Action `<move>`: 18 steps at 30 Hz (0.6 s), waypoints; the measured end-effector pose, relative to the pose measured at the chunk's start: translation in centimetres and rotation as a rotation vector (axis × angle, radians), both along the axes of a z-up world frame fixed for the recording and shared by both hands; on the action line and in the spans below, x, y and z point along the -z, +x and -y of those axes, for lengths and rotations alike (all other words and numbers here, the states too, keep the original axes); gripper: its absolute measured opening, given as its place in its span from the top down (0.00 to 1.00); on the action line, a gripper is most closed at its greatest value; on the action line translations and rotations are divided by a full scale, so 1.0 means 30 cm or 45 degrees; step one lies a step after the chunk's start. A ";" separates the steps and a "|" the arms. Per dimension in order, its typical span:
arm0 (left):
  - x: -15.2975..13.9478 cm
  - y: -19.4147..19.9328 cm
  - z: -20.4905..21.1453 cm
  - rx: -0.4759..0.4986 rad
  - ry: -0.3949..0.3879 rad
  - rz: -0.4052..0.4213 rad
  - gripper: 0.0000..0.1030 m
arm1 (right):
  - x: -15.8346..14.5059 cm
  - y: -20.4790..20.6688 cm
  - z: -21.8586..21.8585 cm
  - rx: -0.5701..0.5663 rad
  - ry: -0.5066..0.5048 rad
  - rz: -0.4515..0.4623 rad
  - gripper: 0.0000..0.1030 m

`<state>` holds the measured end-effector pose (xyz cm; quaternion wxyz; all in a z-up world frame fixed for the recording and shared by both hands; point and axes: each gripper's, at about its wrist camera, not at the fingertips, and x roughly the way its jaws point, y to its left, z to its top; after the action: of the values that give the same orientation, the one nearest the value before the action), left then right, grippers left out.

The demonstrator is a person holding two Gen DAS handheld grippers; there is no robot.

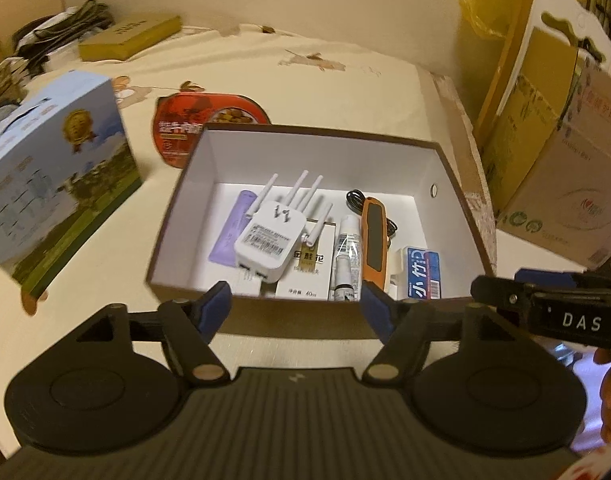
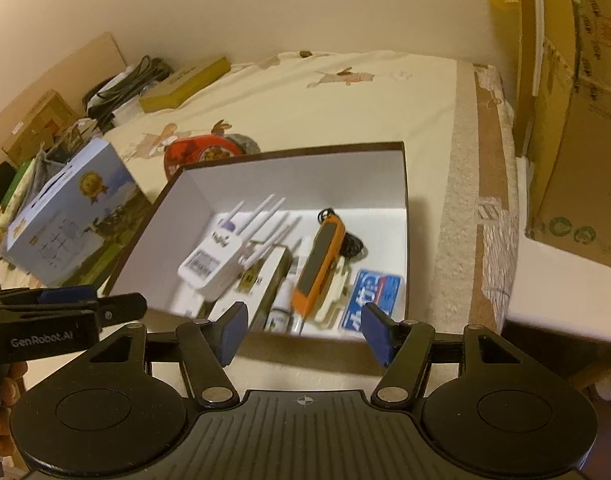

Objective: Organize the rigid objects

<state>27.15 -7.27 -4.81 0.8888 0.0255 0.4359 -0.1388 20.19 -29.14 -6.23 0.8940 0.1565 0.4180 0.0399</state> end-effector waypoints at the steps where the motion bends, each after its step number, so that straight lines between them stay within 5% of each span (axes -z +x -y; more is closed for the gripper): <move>1: -0.012 -0.022 -0.015 -0.011 -0.007 0.002 0.32 | -0.012 -0.019 -0.007 -0.004 0.006 0.004 0.42; 18: -0.227 -0.471 -0.186 -0.164 0.083 0.043 0.32 | -0.176 -0.370 -0.147 -0.050 0.073 -0.004 0.42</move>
<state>13.03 -1.70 2.00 0.9019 0.0286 0.4259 -0.0664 9.11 -24.73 -0.94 0.8875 0.1740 0.4211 0.0694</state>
